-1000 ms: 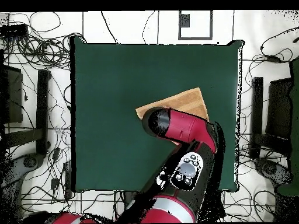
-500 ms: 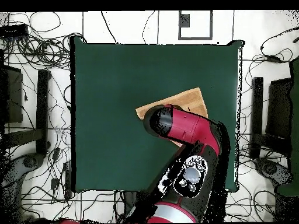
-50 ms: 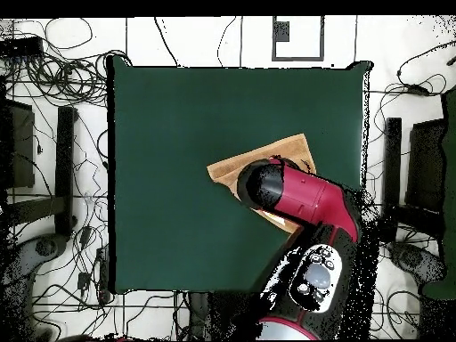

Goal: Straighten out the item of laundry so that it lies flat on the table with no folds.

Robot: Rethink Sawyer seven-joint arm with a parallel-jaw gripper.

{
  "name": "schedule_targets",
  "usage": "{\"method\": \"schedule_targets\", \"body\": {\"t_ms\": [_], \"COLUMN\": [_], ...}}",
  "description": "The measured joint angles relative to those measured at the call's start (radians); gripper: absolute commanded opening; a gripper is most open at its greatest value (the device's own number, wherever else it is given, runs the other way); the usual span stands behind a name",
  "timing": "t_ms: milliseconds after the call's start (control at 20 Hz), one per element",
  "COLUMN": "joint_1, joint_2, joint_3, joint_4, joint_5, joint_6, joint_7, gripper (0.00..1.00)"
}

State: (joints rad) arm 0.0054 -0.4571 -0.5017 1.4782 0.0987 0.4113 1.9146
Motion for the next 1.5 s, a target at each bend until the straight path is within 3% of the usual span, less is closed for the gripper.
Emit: {"method": "schedule_targets", "body": {"t_ms": [650, 1500], "joint_1": [0.014, -0.065], "joint_2": [-0.003, -0.018], "joint_3": [0.022, 0.180], "joint_4": [0.001, 0.014], "joint_5": [-0.001, -0.002], "joint_6": [-0.005, -0.005], "joint_7": [0.000, 0.000], "gripper": [1.00, 1.00]}}
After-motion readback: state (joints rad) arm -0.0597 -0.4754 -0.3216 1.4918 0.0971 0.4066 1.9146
